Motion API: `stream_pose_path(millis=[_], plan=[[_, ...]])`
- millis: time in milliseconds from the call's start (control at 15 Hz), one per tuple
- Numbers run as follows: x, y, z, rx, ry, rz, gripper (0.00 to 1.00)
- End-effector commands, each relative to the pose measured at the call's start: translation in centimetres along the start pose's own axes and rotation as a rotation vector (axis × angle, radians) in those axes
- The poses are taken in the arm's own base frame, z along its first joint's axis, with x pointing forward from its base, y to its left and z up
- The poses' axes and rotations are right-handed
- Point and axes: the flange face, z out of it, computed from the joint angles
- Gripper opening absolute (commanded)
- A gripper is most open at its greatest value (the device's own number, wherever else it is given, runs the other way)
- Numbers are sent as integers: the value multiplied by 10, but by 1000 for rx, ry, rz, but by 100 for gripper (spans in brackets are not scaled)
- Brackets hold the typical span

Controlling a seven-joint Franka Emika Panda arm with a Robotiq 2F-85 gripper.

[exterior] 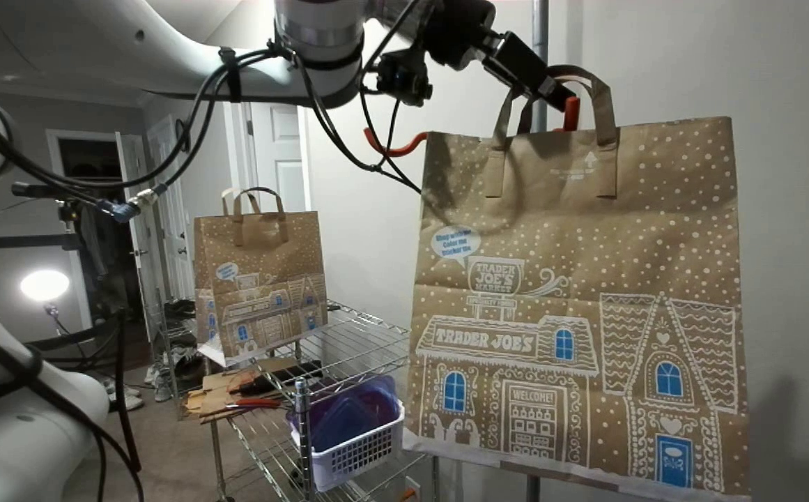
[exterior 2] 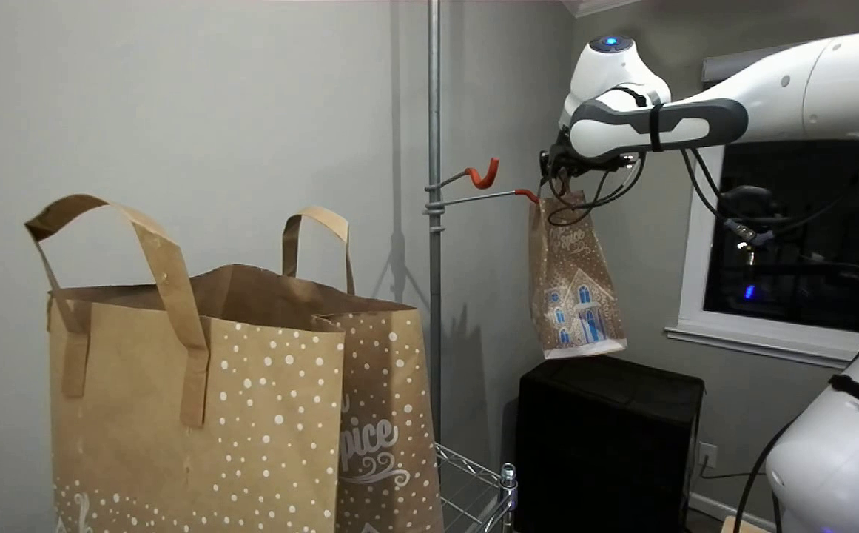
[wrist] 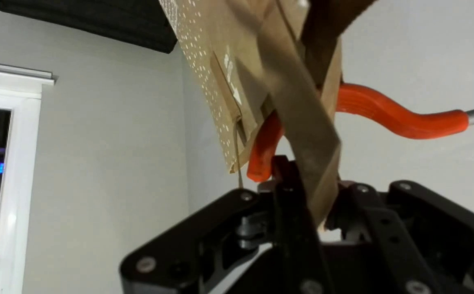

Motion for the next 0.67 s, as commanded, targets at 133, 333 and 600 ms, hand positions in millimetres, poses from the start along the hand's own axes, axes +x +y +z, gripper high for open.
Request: stream_pose_path(millis=[133,333,600], plan=[[6,19,-19,-34,75,15,1],[9,24,-26,-37,86,23,1],[8,26,-26,-10,69,19,1]])
